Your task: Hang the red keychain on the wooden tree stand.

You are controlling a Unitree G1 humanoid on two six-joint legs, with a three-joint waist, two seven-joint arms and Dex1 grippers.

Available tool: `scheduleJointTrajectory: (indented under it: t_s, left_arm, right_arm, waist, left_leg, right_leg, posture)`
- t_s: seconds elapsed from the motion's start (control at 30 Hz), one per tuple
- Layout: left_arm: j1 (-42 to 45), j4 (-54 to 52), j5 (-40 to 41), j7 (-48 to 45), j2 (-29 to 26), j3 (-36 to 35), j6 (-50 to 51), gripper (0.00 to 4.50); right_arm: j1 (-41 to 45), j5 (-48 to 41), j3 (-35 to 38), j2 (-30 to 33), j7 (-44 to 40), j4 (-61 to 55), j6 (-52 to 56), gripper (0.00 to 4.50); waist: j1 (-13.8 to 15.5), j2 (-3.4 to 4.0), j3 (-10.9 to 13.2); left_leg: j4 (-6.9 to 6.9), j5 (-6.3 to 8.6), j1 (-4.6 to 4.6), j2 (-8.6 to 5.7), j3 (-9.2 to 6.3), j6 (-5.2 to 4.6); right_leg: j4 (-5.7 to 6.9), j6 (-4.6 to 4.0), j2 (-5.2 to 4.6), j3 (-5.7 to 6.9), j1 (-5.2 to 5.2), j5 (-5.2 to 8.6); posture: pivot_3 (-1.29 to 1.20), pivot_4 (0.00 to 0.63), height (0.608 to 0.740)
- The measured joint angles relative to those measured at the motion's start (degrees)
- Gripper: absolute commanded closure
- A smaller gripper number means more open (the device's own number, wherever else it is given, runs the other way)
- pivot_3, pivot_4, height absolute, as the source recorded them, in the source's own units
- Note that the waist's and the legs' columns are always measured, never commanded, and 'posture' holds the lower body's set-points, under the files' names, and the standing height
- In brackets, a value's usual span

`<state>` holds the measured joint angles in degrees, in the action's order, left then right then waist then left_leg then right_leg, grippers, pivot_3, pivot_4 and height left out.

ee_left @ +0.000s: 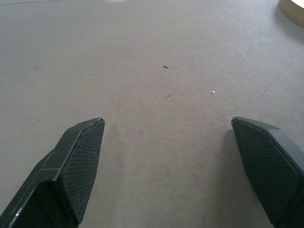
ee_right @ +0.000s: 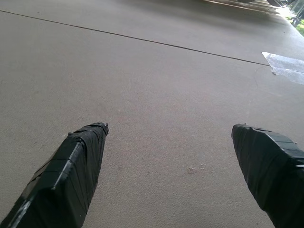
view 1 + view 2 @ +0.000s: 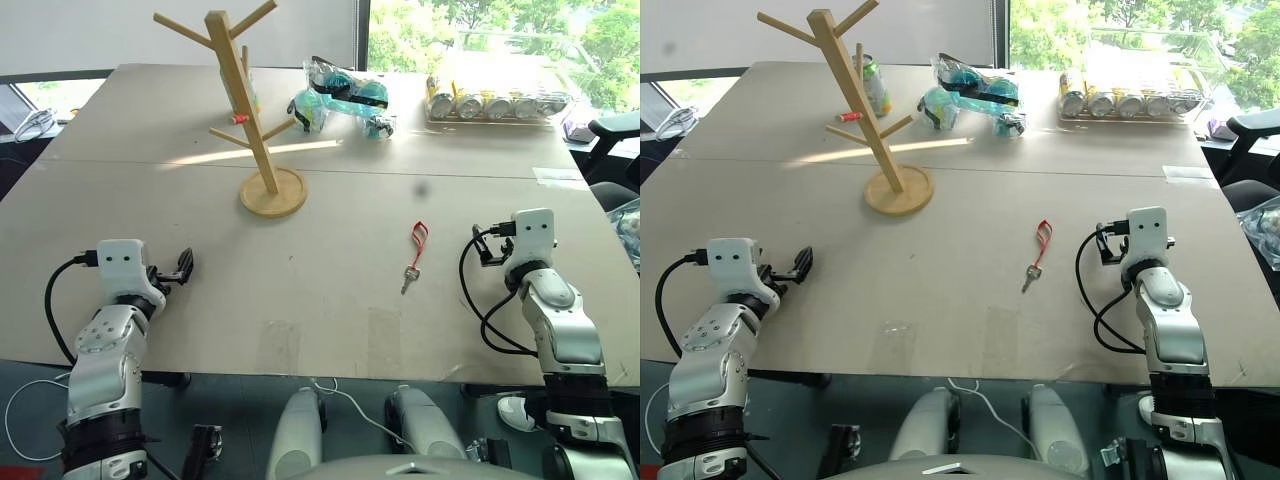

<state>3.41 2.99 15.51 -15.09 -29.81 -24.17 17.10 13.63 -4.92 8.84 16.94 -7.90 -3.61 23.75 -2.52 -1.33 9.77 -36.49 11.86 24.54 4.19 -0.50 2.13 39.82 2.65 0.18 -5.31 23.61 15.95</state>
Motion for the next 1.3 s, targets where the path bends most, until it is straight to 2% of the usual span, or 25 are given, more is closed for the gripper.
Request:
scheduleJointTrajectory:
  t_s: [0.07, 0.17, 0.3, 0.43, 0.57, 0.8, 1.1, 1.3]
  left_arm:
    - [-0.07, -0.16, 0.34, -0.46, -0.06, -0.02, 0.2, 0.09]
    - [-2.13, -3.43, 4.02, -8.29, -3.81, 1.12, 3.84, 0.09]
    - [-1.15, -13.64, 11.94, -22.3, -12.29, 4.42, 11.12, 0.09]
    - [3.81, -25.48, 21.44, -32.95, -19.23, 8.48, 18.15, 0.09]
    - [7.34, -30.35, 25.6, -37.25, -20.5, 12.91, 21.63, 0.09]
    - [12.49, -31.15, 27.33, -39.82, -20.5, 16.78, 23.11, 0.09]
    - [12.49, -31.01, 26.59, -41.45, -20.66, 17.67, 22.91, 0.09]
    - [12.29, -31.02, 26.33, -41.56, -21.33, 17.61, 22.8, 0.09]
  right_arm:
    - [0.0, -0.22, -0.02, 0.15, -0.4, -0.53, 1.11, 0.0]
    - [-0.16, -4.45, -0.07, 2.45, -3.07, -8.51, 12.88, 0.0]
    - [3.32, -13.53, 0.82, 3.53, -5.23, -22.57, 34.92, 0.0]
    - [7.79, -18.76, 1.71, -1.2, -3.71, -31.05, 54.35, 0.0]
    - [9.88, -18.96, 2.51, -5.9, -1.29, -33.11, 64.95, 0.0]
    - [10.67, -16.83, 0.39, -7.42, 0.95, -31.59, 68.2, 0.0]
    - [12.79, -13.23, -3.49, -11.11, 3.37, -26.02, 63.26, 0.0]
    - [12.77, -11.68, -6.88, -10.4, 3.43, -23.85, 60.31, 0.0]
  waist:
    - [0.0, 0.0, 0.0]
    - [-0.02, 0.02, 0.05]
    - [0.16, -0.04, 0.06]
    - [0.09, -0.03, 0.07]
    - [-0.04, 0.01, 0.09]
    - [-0.11, 0.01, 0.09]
    - [-0.09, 0.01, 0.1]
    - [-0.08, 0.01, 0.1]
  left_leg:
    - [0.0, 0.0, 0.0, 0.0, 0.0, 0.0]
    - [0.01, 0.0, 0.12, 0.01, -0.01, 0.0]
    - [0.0, 0.0, 0.14, 0.01, -0.08, 0.0]
    - [0.01, 0.0, 0.15, 0.01, -0.06, 0.0]
    - [0.04, 0.0, 0.13, 0.01, -0.07, 0.0]
    - [0.04, 0.0, 0.15, 0.01, -0.07, 0.0]
    - [0.04, 0.0, 0.18, 0.02, -0.07, -0.01]
    - [0.04, 0.0, 0.16, 0.02, -0.07, 0.0]
  right_leg:
    - [0.0, 0.0, 0.0, 0.0, 0.0, 0.0]
    - [0.03, -0.01, 0.0, 0.0, 0.11, 0.0]
    - [0.0, -0.01, 0.01, 0.05, 0.1, 0.01]
    - [-0.06, 0.01, -0.01, 0.04, 0.1, 0.02]
    - [-0.04, 0.07, 0.04, 0.04, 0.12, 0.07]
    - [-0.07, 0.15, 0.05, 0.03, 0.13, 0.11]
    - [-0.09, 0.17, 0.05, 0.03, 0.15, 0.12]
    - [-0.08, 0.18, 0.06, 0.03, 0.15, 0.13]
  posture:
    - [0.0, 0.15, 0.732]
    - [0.0, 0.15, 0.732]
    - [0.0, 0.15, 0.732]
    - [0.0, 0.15, 0.732]
    - [0.0, 0.15, 0.732]
    - [0.0, 0.15, 0.732]
    - [0.0, 0.15, 0.732]
    - [0.0, 0.15, 0.732]
